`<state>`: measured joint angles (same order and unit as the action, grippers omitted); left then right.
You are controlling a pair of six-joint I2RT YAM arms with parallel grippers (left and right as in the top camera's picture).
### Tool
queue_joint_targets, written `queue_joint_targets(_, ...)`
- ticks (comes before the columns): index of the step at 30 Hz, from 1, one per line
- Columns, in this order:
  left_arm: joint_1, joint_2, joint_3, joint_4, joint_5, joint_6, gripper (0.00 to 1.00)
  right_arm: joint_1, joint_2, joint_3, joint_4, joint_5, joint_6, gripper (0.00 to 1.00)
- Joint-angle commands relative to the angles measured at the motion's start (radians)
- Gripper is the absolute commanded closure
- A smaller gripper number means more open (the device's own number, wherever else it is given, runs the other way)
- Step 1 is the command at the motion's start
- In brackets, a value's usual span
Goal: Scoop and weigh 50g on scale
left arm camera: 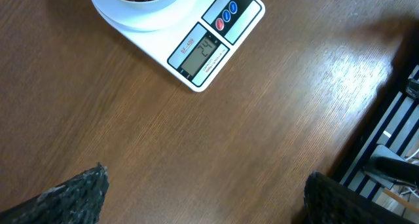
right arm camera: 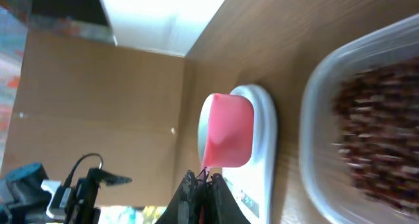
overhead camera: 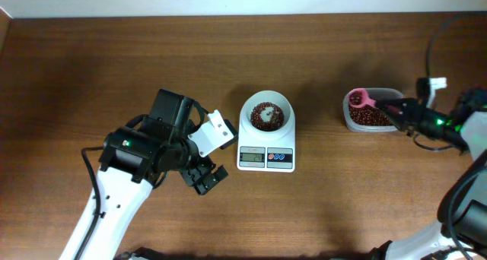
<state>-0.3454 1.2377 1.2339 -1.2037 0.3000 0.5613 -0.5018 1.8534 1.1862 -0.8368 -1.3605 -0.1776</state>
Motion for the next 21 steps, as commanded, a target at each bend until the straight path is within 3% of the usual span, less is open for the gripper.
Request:
queue_joint_targets(1, 0.003, -0.006, -0.003, 0.002, 0.011, 0.016, 0.01, 0.111, 0.008, -0.005, -0.001, -0.049, 0.003, 0.96)
queue_joint_targets(12, 0.003, -0.006, -0.003, 0.002, 0.011, 0.016, 0.01, 0.428, 0.008, -0.004, 0.017, -0.098, 0.002, 0.96)
queue_joint_targets(21, 0.003, -0.006, -0.003, 0.002, 0.011, 0.016, 0.01, 0.526, 0.008, -0.004, 0.213, 0.125, 0.000, 0.96)
